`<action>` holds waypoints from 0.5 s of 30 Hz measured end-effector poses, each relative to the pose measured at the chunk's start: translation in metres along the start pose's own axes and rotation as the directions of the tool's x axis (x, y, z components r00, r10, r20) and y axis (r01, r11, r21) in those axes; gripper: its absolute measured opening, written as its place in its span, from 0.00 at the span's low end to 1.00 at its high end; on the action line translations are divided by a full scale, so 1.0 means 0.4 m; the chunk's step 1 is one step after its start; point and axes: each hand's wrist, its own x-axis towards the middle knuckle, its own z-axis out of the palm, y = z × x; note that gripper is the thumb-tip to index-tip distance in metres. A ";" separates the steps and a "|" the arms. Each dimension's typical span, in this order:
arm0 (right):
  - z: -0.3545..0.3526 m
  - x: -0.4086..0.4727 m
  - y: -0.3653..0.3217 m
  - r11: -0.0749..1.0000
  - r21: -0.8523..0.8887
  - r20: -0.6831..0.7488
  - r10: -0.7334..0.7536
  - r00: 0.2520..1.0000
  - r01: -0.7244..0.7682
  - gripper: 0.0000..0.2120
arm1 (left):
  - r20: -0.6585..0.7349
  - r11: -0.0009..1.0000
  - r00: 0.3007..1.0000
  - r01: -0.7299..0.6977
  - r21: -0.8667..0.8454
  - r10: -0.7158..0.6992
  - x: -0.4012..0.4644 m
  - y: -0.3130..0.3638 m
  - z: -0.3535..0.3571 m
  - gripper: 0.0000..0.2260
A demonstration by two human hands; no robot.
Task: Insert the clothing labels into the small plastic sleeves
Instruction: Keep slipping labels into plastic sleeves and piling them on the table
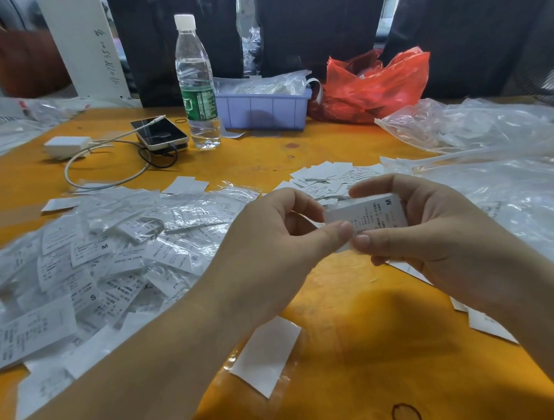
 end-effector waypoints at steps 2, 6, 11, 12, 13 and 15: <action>0.004 -0.001 0.000 1.000 -0.015 0.003 -0.009 1.000 0.009 0.29 | -0.004 0.998 0.999 -0.034 0.051 0.034 -0.005 0.000 0.005 0.08; 0.009 0.000 0.006 0.999 -0.043 0.018 -0.026 1.000 0.026 0.29 | -0.001 0.991 0.996 -0.087 0.104 0.088 -0.009 -0.004 0.011 0.07; 0.009 0.003 0.015 1.000 -0.015 0.040 -0.001 0.999 0.001 0.28 | -0.006 0.983 0.995 -0.096 0.157 0.098 -0.007 -0.010 0.004 0.04; 0.006 0.005 0.017 1.000 -0.011 0.033 0.008 0.999 -0.008 0.26 | -0.010 0.983 0.996 -0.088 0.159 0.091 -0.006 -0.010 0.001 0.04; 0.004 0.006 0.016 1.000 -0.015 0.017 0.014 1.000 -0.014 0.24 | -0.011 0.984 0.996 -0.080 0.159 0.083 -0.005 -0.011 -0.002 0.04; -0.001 0.007 0.015 0.999 -0.030 -0.011 0.017 1.000 -0.017 0.25 | -0.011 0.987 0.997 -0.070 0.147 0.072 -0.001 -0.010 -0.007 0.05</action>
